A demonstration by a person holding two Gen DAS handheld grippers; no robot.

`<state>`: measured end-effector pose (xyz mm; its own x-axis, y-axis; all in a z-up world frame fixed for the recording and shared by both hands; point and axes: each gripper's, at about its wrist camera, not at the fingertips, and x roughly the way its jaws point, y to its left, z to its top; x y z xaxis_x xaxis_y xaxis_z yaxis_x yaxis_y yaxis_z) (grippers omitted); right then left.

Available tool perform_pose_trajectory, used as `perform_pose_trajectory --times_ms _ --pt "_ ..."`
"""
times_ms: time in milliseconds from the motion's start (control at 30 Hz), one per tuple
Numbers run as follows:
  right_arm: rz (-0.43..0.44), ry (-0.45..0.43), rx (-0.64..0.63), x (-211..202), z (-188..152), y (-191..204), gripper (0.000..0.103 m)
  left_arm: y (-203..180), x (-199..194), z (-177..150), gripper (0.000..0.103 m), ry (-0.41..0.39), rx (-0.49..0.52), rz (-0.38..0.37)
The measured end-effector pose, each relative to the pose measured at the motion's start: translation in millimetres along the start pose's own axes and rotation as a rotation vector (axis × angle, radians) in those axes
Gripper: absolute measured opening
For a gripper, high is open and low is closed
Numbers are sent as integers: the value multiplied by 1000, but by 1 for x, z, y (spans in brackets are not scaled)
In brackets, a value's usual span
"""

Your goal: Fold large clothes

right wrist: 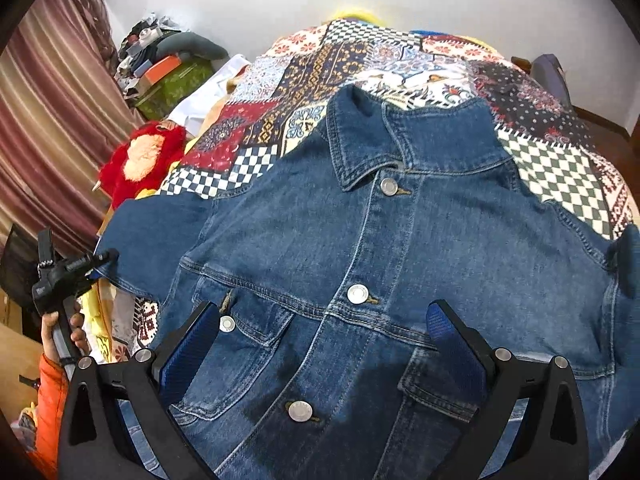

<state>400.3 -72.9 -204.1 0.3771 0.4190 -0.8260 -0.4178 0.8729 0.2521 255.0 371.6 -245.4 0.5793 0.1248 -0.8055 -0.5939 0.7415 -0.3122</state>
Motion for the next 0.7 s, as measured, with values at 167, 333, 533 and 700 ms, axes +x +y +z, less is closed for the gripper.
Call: perform_pose_trajectory --times_ms 167,333,533,700 --pt "-11 -36 -18 -21 -1 2 103 -35 -43 13 9 -112 98 -31" --pt "-12 -84 -34 -46 -3 2 103 -95 -73 14 6 -179 242 -125" --pt "-6 -132 -40 -75 -8 -1 103 -165 -63 -9 6 -132 400 -207" --pt "9 -155 -15 -90 -14 -9 103 -196 -5 -45 6 117 415 -312"
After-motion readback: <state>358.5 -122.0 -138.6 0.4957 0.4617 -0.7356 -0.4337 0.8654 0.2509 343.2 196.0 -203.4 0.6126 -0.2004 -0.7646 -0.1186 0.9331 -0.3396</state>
